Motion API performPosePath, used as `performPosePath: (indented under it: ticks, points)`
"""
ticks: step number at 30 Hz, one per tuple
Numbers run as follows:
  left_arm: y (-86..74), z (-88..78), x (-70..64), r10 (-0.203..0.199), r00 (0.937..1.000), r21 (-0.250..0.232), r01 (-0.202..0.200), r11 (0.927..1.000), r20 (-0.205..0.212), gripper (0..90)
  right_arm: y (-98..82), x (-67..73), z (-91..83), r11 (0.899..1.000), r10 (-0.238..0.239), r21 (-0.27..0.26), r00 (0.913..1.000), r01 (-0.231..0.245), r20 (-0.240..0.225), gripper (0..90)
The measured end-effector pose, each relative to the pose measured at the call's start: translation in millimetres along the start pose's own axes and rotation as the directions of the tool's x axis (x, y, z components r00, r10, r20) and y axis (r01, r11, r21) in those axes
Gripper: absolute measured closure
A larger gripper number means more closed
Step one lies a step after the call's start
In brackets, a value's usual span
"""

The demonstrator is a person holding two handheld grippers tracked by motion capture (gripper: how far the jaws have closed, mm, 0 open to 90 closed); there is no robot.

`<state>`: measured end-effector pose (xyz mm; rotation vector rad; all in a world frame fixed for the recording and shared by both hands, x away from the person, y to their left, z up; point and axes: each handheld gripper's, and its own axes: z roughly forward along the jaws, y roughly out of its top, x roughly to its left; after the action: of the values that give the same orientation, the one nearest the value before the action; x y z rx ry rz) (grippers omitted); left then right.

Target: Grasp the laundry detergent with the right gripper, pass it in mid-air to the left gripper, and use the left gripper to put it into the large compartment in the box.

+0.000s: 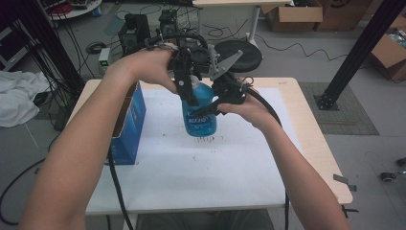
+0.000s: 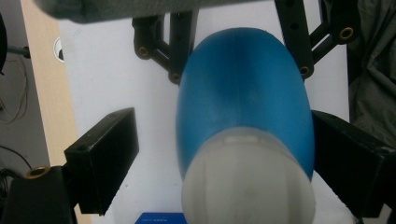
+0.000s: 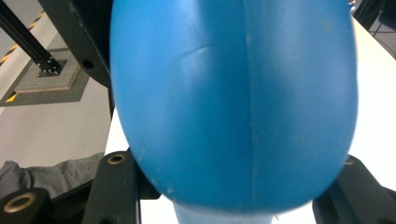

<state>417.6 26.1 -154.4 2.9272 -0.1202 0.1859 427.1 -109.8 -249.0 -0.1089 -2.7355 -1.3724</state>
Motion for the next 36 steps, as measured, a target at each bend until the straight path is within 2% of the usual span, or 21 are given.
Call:
performPosePath:
  ticks: [15,19,32,36]
  points:
    - [0.3,-0.3,0.6,0.0,0.9999,0.0,0.0,1.0,0.014,18.3,-1.3,0.0,-3.5,1.0,0.011,-0.005,0.9999,-0.011,-0.002,45.3]
    - [1.1,-0.5,0.0,0.004,0.9998,-0.001,-0.004,1.0,0.019,20.7,-1.3,0.0,-2.6,1.0,0.002,-0.001,1.0,-0.002,0.007,45.4]
    - [-0.3,-0.8,-0.3,0.005,0.9999,-0.006,-0.005,1.0,0.011,23.8,-1.6,0.3,-2.7,1.0,0.012,-0.002,0.9999,-0.012,0.002,45.4]
    - [-1.2,0.3,0.4,0.008,0.9999,-0.001,-0.008,1.0,0.012,25.1,-1.1,-0.2,-1.3,1.0,0.005,-0.001,0.9999,-0.005,0.015,45.3]
